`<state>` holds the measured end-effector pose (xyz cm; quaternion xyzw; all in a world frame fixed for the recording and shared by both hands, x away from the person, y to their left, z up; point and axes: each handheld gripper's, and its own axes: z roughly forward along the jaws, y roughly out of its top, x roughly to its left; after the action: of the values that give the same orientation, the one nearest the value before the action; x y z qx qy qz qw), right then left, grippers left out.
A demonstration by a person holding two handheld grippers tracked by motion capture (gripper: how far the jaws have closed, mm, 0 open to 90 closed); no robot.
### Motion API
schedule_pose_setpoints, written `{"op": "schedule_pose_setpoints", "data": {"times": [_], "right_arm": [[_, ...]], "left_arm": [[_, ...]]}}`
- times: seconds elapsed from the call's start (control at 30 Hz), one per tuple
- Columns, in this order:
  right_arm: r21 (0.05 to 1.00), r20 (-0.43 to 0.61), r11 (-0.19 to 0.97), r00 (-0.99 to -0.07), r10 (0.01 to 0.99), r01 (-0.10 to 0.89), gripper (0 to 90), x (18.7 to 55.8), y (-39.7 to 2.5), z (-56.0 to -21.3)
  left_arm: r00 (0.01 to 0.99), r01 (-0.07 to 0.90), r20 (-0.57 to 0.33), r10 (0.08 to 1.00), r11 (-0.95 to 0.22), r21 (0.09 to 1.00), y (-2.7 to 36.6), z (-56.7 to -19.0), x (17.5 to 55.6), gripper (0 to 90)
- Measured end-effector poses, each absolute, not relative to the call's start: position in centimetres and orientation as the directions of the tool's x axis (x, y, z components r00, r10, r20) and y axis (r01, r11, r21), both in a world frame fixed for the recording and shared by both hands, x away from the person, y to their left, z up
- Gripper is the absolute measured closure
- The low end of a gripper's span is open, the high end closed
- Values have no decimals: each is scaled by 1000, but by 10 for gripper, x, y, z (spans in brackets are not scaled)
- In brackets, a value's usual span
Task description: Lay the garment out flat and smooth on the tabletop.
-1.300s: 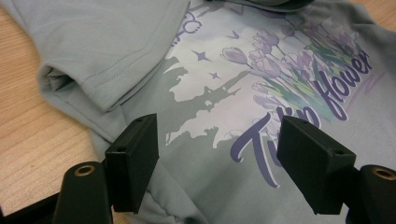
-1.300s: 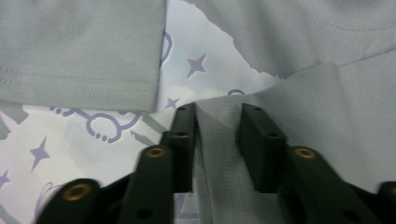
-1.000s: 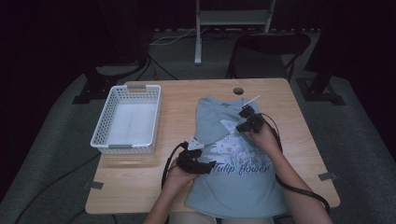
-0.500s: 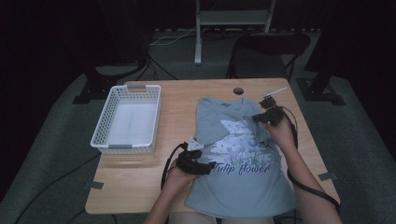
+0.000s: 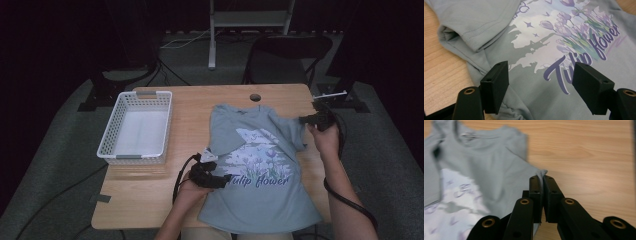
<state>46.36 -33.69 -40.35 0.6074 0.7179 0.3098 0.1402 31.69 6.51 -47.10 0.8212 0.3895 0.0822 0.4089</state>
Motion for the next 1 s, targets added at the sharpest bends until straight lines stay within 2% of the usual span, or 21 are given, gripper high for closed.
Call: {"op": "schedule_pose_setpoints", "data": {"times": [0.2,0.53,0.83,1.0], "right_arm": [[602,182,-18,-115,977,798,859,467,-367,-413],[592,196,-105,-16,980,799,854,464,-395,-430],[592,198,-140,25,980,793,704,461,-408,-433],[602,232,-139,-5,973,786,627,451,-410,-434]], "left_arm": [[684,570,-180,707,-365,736,63,-471,317,311],[683,571,-183,707,-361,737,64,-471,317,311],[681,577,-186,709,-362,732,64,-473,316,311],[681,577,-188,708,-361,733,64,-472,316,311]]}}
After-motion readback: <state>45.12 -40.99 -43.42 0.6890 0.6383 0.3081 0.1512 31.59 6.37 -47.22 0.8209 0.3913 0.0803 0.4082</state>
